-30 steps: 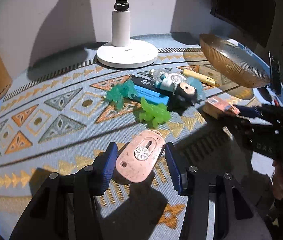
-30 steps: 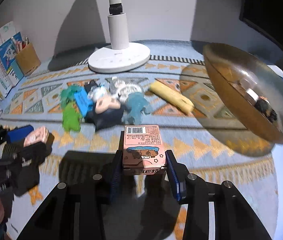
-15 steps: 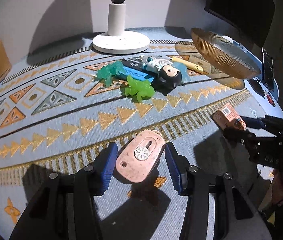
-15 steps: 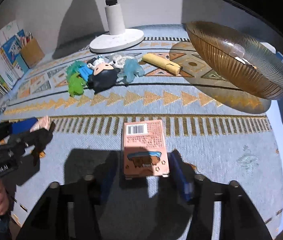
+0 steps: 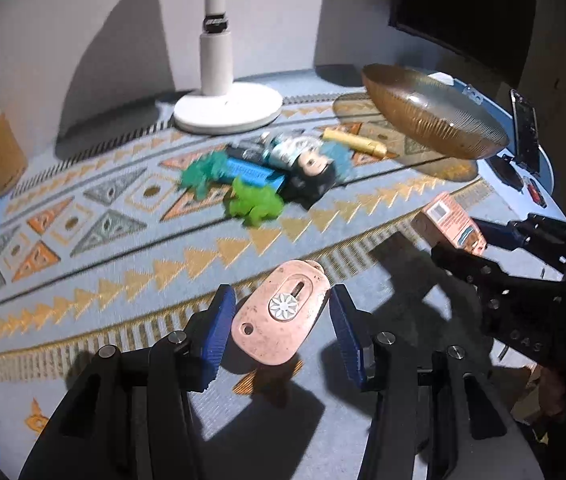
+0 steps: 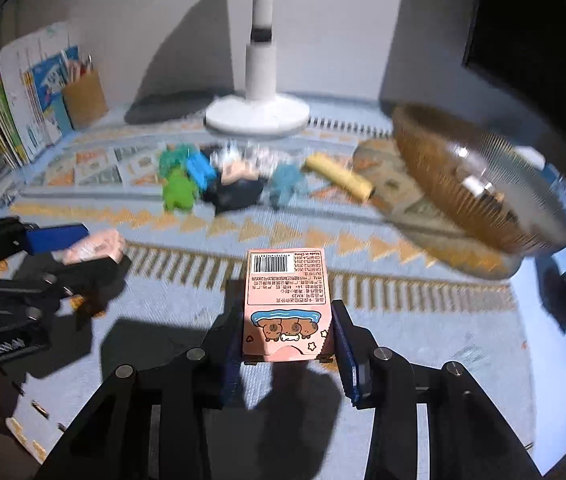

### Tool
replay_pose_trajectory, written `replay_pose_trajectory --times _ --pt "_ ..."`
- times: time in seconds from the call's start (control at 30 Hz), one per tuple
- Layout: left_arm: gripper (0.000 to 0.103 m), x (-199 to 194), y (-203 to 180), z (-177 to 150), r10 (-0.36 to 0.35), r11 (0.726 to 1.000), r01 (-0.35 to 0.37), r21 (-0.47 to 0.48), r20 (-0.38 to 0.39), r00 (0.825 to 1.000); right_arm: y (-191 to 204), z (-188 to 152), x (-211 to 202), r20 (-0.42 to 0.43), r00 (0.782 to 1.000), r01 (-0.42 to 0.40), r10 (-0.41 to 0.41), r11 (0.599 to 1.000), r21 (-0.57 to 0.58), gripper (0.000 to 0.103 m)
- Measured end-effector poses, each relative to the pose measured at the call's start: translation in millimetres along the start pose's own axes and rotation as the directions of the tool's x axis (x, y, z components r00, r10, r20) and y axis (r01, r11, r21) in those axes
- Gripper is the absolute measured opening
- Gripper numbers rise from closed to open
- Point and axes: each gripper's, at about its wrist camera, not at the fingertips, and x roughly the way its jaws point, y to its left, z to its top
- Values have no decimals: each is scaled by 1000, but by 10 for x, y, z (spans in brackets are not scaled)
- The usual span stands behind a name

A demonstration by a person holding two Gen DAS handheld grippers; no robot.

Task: Organize rigid objects
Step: 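Carry eraser and pink box over the amber bowl and open both grippers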

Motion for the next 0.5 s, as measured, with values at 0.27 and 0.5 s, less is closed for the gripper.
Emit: replay_pose_trajectory --times 0.27,0.5 --pt "46 -553 -461 695 12 995 -34 91 240 971 -604 427 -787 225 941 258 -252 966 6 40" --pt "46 -657 -914 1670 -87 992 47 117 360 929 -1751 819 -1218 271 878 323 -395 906 273 40"
